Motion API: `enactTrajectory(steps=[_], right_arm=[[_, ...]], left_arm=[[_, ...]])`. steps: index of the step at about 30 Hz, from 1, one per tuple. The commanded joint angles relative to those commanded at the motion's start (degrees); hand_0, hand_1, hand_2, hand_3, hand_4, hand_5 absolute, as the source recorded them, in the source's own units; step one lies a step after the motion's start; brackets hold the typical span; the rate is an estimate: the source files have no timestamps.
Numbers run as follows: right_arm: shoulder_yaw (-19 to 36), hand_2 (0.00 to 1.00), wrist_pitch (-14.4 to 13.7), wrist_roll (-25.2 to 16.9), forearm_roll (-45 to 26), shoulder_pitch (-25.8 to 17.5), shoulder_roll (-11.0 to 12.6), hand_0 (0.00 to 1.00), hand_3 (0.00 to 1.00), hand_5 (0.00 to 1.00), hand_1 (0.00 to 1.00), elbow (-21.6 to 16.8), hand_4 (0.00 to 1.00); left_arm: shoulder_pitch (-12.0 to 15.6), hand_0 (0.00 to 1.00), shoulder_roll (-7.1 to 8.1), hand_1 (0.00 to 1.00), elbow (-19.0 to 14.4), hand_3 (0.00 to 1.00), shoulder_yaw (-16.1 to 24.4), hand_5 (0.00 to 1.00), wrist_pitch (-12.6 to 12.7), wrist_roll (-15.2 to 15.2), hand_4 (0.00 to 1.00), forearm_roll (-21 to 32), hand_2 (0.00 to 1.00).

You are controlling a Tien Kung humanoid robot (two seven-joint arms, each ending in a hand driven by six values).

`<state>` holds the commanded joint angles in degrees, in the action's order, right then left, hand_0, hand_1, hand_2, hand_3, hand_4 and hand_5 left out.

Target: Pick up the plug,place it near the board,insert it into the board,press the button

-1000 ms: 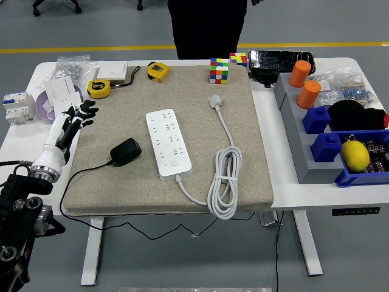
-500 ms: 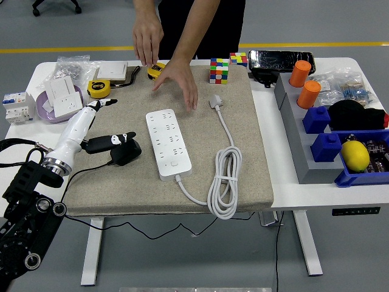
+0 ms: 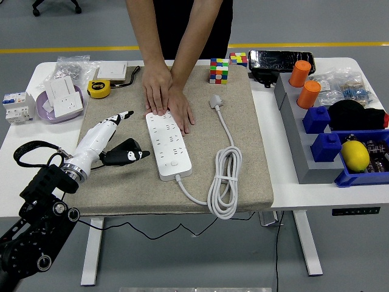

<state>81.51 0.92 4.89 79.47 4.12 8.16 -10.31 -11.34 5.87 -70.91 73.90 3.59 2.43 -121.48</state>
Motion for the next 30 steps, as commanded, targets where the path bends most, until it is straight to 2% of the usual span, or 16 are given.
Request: enactTrajectory(steps=[5, 10, 11, 16, 17, 22, 23, 28, 29, 30], right_arm=[[0.1, 0.747, 0.0, 0.0, 0.1, 0.0, 0.0, 0.824, 0.785, 0.919, 0.75, 0.0, 0.998], [0.1, 0.747, 0.0, 0.0, 0.1, 0.1, 0.0, 0.824, 0.785, 0.919, 0.75, 0.0, 0.998], [0.1, 0.747, 0.0, 0.0, 0.1, 0.1, 0.0, 0.824, 0.785, 0.919, 0.75, 0.0, 0.998], [0.1, 0.747, 0.0, 0.0, 0.1, 0.1, 0.0, 0.824, 0.785, 0.919, 0.75, 0.0, 0.998], [0.1, 0.747, 0.0, 0.0, 0.1, 0.1, 0.0, 0.824, 0.785, 0.919, 0.75, 0.0, 0.998], [0.1, 0.747, 0.0, 0.0, 0.2, 0.0, 0.1, 0.824, 0.785, 0.919, 0.75, 0.0, 0.998], [0.1, 0.747, 0.0, 0.0, 0.3, 0.0, 0.1, 0.825, 0.785, 0.918, 0.75, 0.0, 0.998], [0.0, 0.747, 0.1, 0.0, 0.2, 0.1, 0.1, 0.825, 0.785, 0.918, 0.75, 0.0, 0.998], [0.0, 0.747, 0.1, 0.0, 0.2, 0.1, 0.1, 0.823, 0.785, 0.92, 0.749, 0.0, 0.998], [-0.1, 0.747, 0.1, 0.0, 0.2, 0.1, 0.1, 0.823, 0.785, 0.92, 0.749, 0.0, 0.998]], left_arm=[[-0.4, 0.998, -0.28, 0.998, 2.0, 0.998, -0.6, 0.488, 0.7, -0.6, 0.998, -1.4, 0.998], [-0.9, 0.998, -0.59, 0.998, 4.4, 0.998, -1.2, 0.488, 2.7, -1.0, 0.998, -3.4, 0.998], [-1.0, 0.963, -0.65, 0.998, 5.0, 0.998, -1.3, 0.493, 3.0, -1.1, 0.998, -3.9, 0.937], [-1.1, 0.963, -0.85, 0.998, 6.9, 0.998, -2.1, 0.493, 4.9, -1.1, 0.998, -5.6, 0.937], [-1.2, 0.888, -0.88, 0.918, 7.5, 0.862, -2.3, 0.48, 5.4, -1.0, 0.998, -5.7, 0.825], [-1.4, 0.888, -1.0, 0.918, 9.2, 0.862, -2.6, 0.48, 7.3, -0.7, 0.998, -7.1, 0.825], [-1.4, 0.816, -1.04, 0.819, 9.4, 0.716, -2.6, 0.456, 7.7, -0.7, 0.998, -7.3, 0.693], [-2.1, 0.816, -1.27, 0.819, 11.6, 0.716, -2.3, 0.456, 9.5, -0.6, 0.998, -8.5, 0.693], [-2.3, 0.768, -1.33, 0.766, 12.3, 0.661, -2.3, 0.437, 10.2, -0.5, 0.998, -8.5, 0.642], [-2.4, 0.768, -1.4, 0.766, 12.8, 0.661, -2.3, 0.437, 10.8, -0.4, 0.998, -8.5, 0.642]])
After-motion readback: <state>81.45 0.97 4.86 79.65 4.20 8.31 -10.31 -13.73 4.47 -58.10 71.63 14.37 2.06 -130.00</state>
